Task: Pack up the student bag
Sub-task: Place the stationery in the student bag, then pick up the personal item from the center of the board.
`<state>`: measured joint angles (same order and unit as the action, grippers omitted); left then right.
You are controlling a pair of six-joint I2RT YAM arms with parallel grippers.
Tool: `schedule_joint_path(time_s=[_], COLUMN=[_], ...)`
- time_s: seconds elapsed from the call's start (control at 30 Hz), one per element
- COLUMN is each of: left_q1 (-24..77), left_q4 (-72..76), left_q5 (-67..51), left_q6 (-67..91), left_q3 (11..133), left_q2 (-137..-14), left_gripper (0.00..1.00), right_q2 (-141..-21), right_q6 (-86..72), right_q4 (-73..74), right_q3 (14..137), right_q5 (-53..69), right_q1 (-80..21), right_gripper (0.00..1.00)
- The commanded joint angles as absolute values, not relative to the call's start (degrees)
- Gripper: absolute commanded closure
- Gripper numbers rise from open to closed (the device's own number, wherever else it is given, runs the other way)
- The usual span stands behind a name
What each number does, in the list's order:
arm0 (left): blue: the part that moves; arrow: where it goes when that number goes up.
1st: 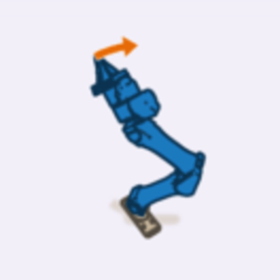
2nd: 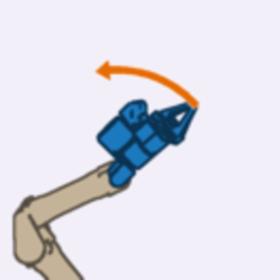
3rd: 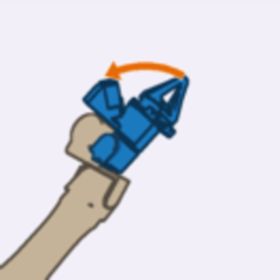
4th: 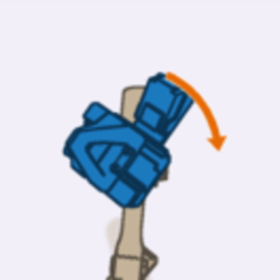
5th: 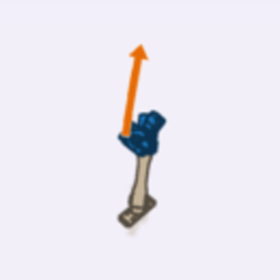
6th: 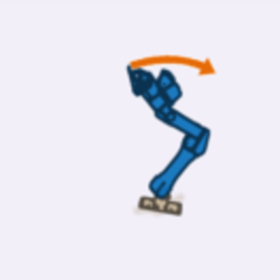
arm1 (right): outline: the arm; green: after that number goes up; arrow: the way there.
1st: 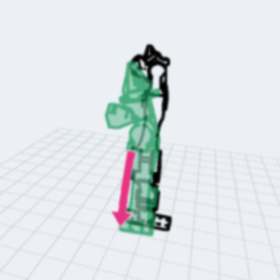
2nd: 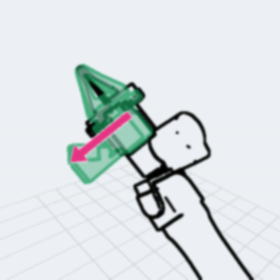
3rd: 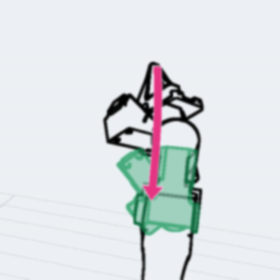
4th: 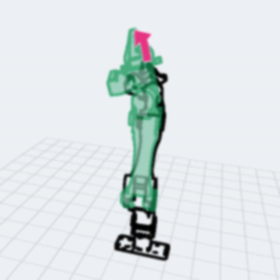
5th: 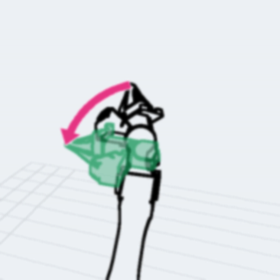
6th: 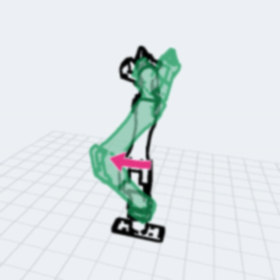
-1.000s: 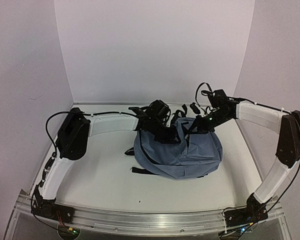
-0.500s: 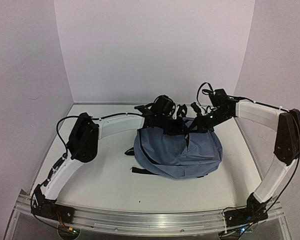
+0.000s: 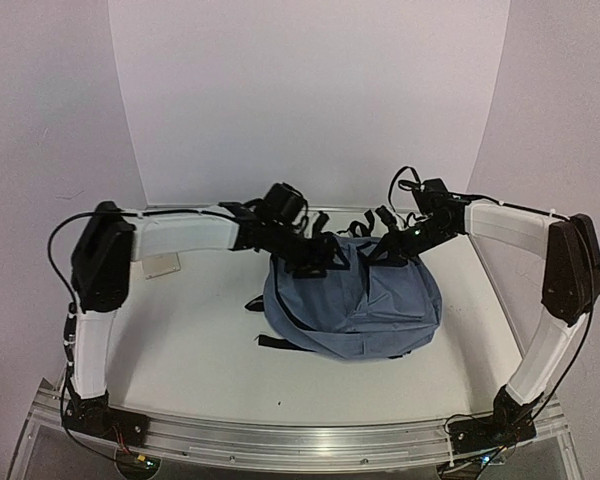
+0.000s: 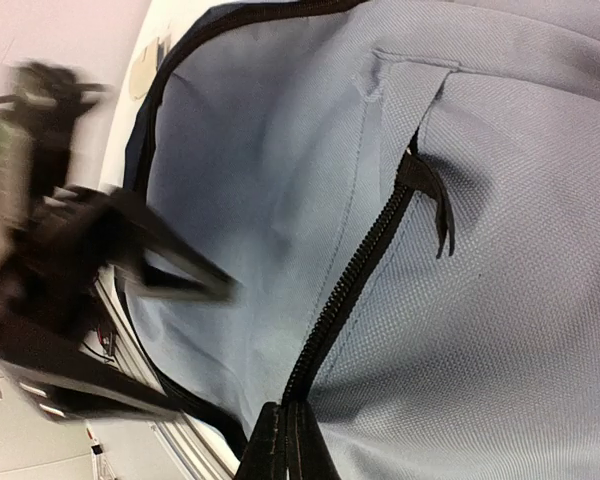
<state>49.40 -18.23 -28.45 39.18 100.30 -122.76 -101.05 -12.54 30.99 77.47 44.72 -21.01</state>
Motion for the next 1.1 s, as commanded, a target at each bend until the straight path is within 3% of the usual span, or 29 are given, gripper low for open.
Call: schedule_joint_path(time_s=[0.0, 0.07, 0.3, 0.43, 0.63, 1.07], left_q1=[40.5, 36.0, 20.9, 14.0, 4.5, -3.6], left_q4=[-23.1, -29.4, -47.2, -49.4, -48.8, -48.3], left_q5=[-22.1, -16.0, -2.5, 1.7, 0.8, -3.4], left_q6=[41.1, 41.0, 43.8, 45.7, 42.4, 31.2], left_q3=[92.1, 90.2, 90.6, 87.8, 85.2, 98.4], left_q2=[-107.0, -103.9, -103.1, -102.1, -104.0, -121.2], left_gripper=[0.12, 0.02, 0.00, 0.00, 0.00, 0.00], right_q2=[-102.8, -103.6, -103.9, -103.2, -102.7, -103.3], right_q6=[-15.8, -16.2, -15.1, -14.3, -13.6, -12.7], right_q4=[25.8, 25.4, 25.5, 25.5, 25.6, 25.9], right_q3=[79.3, 79.9, 80.7, 80.0, 79.1, 78.9], right_q5=[48.1, 48.0, 46.0, 45.1, 44.3, 43.7], right_q1=[-23.3, -23.6, -23.6, -23.6, -23.6, -23.6], right_gripper=[1.00, 1.00, 1.00, 1.00, 1.00, 1.00])
